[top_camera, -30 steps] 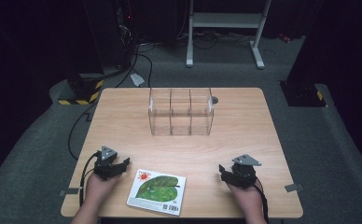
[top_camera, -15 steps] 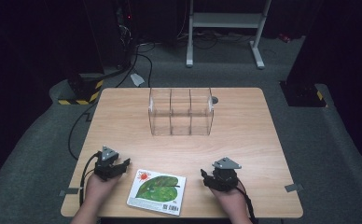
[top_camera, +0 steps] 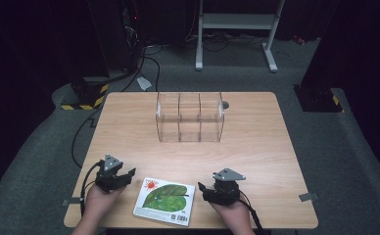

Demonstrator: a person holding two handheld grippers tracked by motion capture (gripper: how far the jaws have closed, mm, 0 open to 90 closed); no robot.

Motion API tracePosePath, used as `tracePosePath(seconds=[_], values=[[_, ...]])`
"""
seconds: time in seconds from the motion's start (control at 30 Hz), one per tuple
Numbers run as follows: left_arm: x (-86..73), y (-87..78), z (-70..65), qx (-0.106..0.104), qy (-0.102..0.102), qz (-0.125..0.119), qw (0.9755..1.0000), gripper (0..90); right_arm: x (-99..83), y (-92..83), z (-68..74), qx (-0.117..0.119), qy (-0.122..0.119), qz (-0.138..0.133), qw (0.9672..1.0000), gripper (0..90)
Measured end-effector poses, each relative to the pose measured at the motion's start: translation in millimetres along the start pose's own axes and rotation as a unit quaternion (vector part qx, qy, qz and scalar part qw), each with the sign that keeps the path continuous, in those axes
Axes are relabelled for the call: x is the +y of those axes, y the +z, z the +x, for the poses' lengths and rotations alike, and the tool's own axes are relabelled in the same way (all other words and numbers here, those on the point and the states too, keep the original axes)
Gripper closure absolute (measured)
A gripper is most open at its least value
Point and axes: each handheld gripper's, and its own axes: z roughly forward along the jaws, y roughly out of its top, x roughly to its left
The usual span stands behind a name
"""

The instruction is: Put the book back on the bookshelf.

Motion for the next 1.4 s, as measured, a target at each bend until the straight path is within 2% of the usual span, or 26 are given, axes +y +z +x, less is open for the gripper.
tracePosePath(seconds=[0.1, 0.13, 0.27, 0.33, 0.43, 0.57, 0.6, 0.7, 0.77, 0.87, 1.0, 1.07, 1.2, 1.4], values=[[-4.7, -7.1, -7.6, -0.007, 0.003, -0.007, 0.9999, 41.0, -0.8, -1.5, 7.1, 0.014, -0.004, -0.002, 0.9999, 34.0], [-6.4, -9.4, -11.6, -0.016, 0.003, -0.010, 0.9998, 40.7, -1.6, -0.6, 13.0, 0.019, -0.003, -0.001, 0.9998, 34.7], [-10.2, -16.0, -23.2, -0.040, 0.003, -0.022, 0.9989, 40.5, -3.0, 0.6, 20.1, 0.030, 0.007, 0.002, 0.9995, 37.1], [-14.1, -17.8, -29.9, -0.056, 0.002, -0.027, 0.9981, 40.4, -3.9, 2.9, 25.0, 0.036, 0.004, 0.008, 0.9993, 37.4], [-19.8, -14.8, -39.0, -0.067, 0.017, -0.015, 0.9975, 38.2, -6.6, 6.8, 31.0, 0.040, 0.010, 0.021, 0.9989, 38.0], [-23.9, -10.6, -45.1, -0.097, 0.012, 0.000, 0.9952, 36.9, -9.6, 10.0, 34.1, 0.047, 0.014, 0.033, 0.9983, 37.9], [-25.4, -8.0, -49.7, -0.099, 0.021, 0.006, 0.9949, 36.2, -11.3, 13.0, 36.3, 0.052, 0.015, 0.040, 0.9977, 37.5], [-26.3, -5.9, -51.4, -0.101, 0.020, 0.011, 0.9946, 35.7, -12.8, 15.6, 39.3, 0.057, 0.019, 0.045, 0.9972, 37.3], [-28.1, -4.7, -50.6, -0.107, 0.012, 0.014, 0.9941, 35.5, -14.6, 20.1, 42.3, 0.060, 0.014, 0.055, 0.9966, 38.1], [-30.1, -1.1, -49.0, -0.119, -0.002, 0.020, 0.9927, 35.5, -15.2, 21.5, 44.0, 0.065, 0.026, 0.063, 0.9956, 38.8], [-32.3, 3.5, -52.7, -0.126, 0.002, 0.029, 0.9915, 36.2, -14.9, 22.3, 44.8, 0.069, 0.034, 0.067, 0.9948, 39.4], [-32.9, 2.9, -51.9, -0.123, 0.003, 0.026, 0.9921, 36.4, -14.5, 22.7, 46.0, 0.064, 0.033, 0.066, 0.9953, 39.6], [-34.5, 2.3, -50.5, -0.127, -0.004, 0.023, 0.9916, 40.3, -14.0, 23.5, 45.5, 0.062, 0.032, 0.066, 0.9954, 40.6], [-33.6, 2.8, -52.7, -0.118, 0.004, 0.020, 0.9928, 40.5, -12.8, 23.7, 46.7, 0.057, 0.029, 0.066, 0.9958, 41.6]])
